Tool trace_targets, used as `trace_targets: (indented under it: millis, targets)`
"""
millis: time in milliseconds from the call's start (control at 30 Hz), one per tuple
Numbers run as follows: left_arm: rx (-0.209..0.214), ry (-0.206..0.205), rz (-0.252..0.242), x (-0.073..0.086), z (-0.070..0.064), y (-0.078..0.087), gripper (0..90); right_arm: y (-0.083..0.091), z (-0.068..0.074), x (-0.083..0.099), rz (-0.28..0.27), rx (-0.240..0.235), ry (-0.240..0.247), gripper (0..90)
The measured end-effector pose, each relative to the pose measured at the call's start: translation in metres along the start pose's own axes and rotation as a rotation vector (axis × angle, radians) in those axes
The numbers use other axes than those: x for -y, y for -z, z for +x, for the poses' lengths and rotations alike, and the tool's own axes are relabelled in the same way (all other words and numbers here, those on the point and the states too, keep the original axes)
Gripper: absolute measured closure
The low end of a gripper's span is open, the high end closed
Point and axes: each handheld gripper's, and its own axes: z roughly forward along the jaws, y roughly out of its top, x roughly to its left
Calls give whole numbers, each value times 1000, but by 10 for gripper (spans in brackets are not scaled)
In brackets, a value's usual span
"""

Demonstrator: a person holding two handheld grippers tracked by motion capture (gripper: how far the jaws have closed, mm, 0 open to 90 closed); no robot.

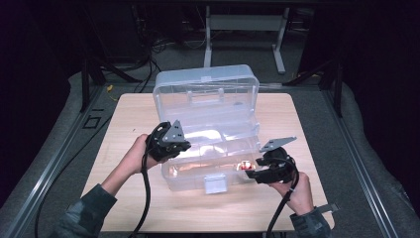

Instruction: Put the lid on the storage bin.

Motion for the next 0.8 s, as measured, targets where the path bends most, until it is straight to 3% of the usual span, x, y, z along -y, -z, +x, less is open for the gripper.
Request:
trace_targets:
  millis: [200, 267, 400, 800]
  targets:
    - [16, 20, 12, 1, -2, 1, 870, 22, -24, -2, -56, 23, -68, 397]
    - [19, 26, 22, 1, -3, 1, 865, 25, -31, -8, -36, 47, -79, 407]
    - [18, 24, 40, -1, -5, 0, 858, 30, -43, -18, -29, 44, -97, 411]
    - [35, 44, 63, 0, -8, 0, 846, 39, -53, -47, -61, 53, -104, 430]
